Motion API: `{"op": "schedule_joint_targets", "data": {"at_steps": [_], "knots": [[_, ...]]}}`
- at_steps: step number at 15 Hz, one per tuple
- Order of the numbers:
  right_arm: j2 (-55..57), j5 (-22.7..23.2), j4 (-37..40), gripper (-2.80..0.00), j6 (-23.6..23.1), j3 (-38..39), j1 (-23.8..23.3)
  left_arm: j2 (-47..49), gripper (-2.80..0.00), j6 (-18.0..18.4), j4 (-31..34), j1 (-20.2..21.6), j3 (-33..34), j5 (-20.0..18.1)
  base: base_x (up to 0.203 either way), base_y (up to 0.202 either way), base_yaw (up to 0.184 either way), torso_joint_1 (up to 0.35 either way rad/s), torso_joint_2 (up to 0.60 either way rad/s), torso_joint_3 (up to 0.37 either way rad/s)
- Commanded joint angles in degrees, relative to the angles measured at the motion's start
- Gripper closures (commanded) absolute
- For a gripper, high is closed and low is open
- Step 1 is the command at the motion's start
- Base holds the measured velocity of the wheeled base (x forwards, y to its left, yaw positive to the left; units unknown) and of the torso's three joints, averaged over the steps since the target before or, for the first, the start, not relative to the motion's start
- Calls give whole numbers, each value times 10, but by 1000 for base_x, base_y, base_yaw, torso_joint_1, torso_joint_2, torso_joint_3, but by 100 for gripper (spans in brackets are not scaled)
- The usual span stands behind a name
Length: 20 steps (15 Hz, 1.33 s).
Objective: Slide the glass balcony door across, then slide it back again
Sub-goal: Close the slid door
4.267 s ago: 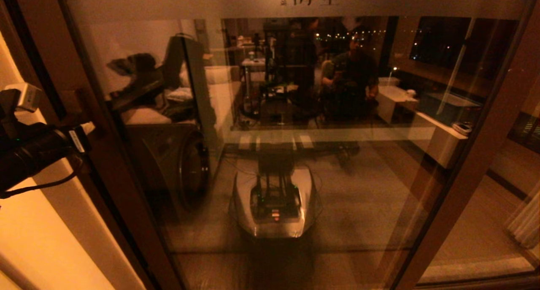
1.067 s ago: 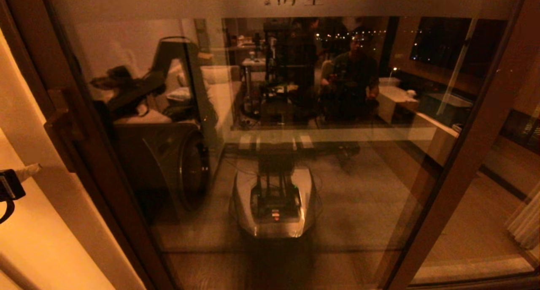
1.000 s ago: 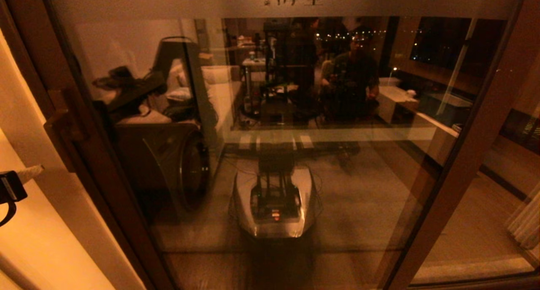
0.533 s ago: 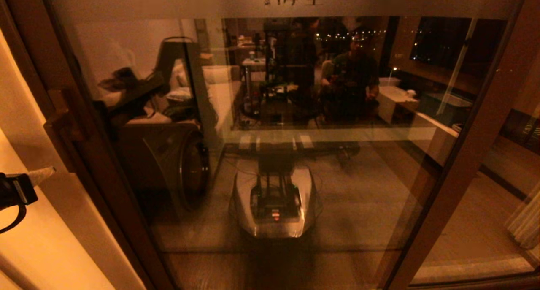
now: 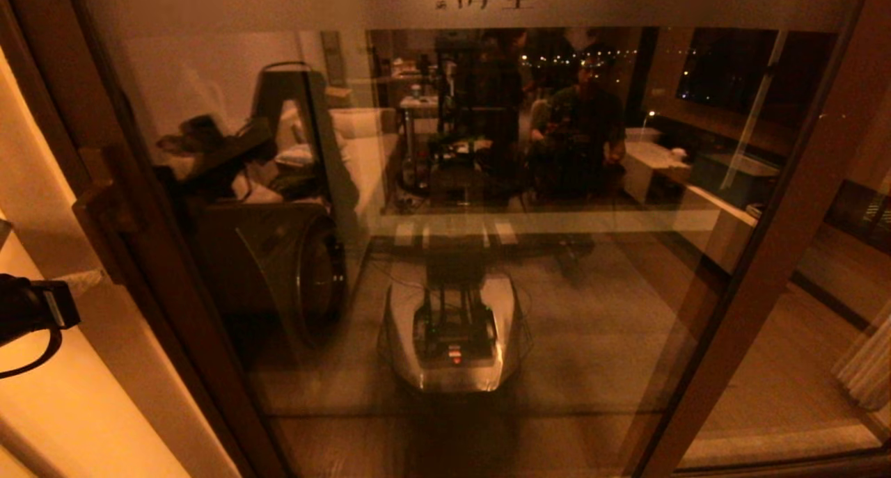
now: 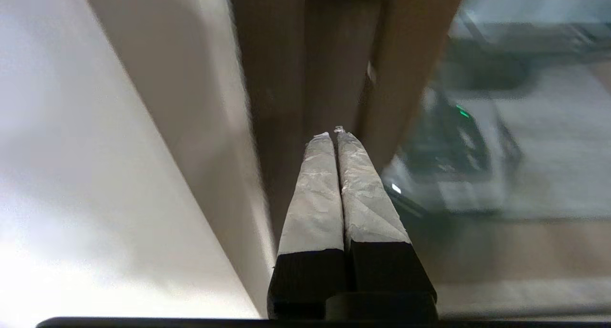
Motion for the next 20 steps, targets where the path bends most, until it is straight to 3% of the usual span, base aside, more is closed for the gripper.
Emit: {"op": "schedule_joint_targets", "data": {"at_steps": [1,6,10,13,20], "knots": [[1,0,0,0,-1,0,0,26,0,0,-61,0,5,17,0,0,0,0,0,0],[1,1,0,0,0,0,0,47,0,-1,-88,-7,7,25,0,0,0,0,0,0],[1,0,0,0,0,0,0,53,0,0,-88,-38,12,27,0,0,0,0,0,0],[1,1,0,0,0,0,1,63,0,1,-90,-62,8,64,0,0,0,0,0,0],[1,1,0,0,0,0,0,62,0,-3,-93,-67,-8,69,0,0,0,0,0,0]]}}
